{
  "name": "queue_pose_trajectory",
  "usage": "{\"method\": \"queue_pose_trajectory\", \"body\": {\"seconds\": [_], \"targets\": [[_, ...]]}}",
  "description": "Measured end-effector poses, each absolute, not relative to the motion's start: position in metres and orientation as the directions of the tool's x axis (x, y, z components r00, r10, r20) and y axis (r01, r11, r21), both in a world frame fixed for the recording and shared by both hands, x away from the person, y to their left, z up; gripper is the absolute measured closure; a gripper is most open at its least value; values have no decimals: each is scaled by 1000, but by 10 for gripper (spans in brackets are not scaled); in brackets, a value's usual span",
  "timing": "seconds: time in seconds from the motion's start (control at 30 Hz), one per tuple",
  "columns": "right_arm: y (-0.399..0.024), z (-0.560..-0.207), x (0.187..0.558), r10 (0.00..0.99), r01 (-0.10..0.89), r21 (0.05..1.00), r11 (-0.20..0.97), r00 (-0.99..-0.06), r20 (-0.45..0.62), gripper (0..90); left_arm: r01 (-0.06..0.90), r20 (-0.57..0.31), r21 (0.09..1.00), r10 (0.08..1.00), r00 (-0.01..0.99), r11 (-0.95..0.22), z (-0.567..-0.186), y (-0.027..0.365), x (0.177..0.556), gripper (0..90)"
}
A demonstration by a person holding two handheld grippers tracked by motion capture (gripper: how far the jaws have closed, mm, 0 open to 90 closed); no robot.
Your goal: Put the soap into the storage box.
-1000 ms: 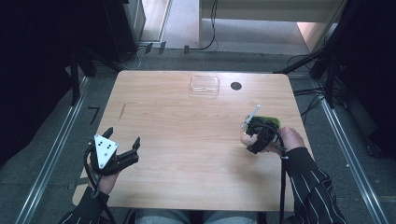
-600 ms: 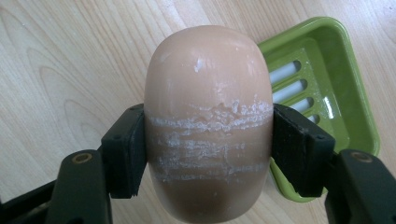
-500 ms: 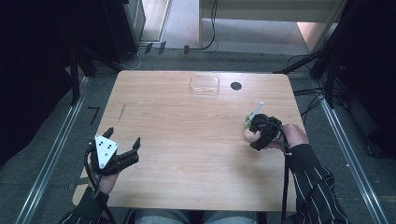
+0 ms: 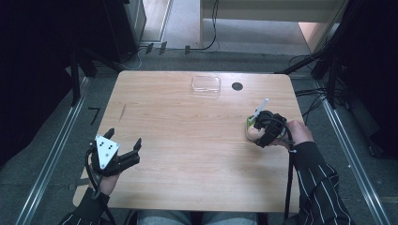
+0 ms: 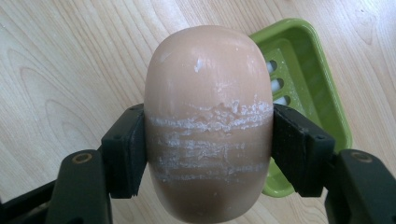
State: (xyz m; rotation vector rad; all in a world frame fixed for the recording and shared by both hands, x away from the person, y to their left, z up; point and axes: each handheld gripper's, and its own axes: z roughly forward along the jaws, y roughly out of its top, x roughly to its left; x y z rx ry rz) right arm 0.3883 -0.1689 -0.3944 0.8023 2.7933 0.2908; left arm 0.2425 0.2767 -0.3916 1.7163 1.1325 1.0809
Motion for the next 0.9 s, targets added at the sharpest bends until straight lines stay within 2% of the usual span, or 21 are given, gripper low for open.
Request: {"method": "queue_pose_trajectory", "body": {"seconds": [0.9], "targets": [[-169,-388,409,524,476,247,844,-828,-198,341,274,230,917,946,229,-290,-392,280,238,133]]}}
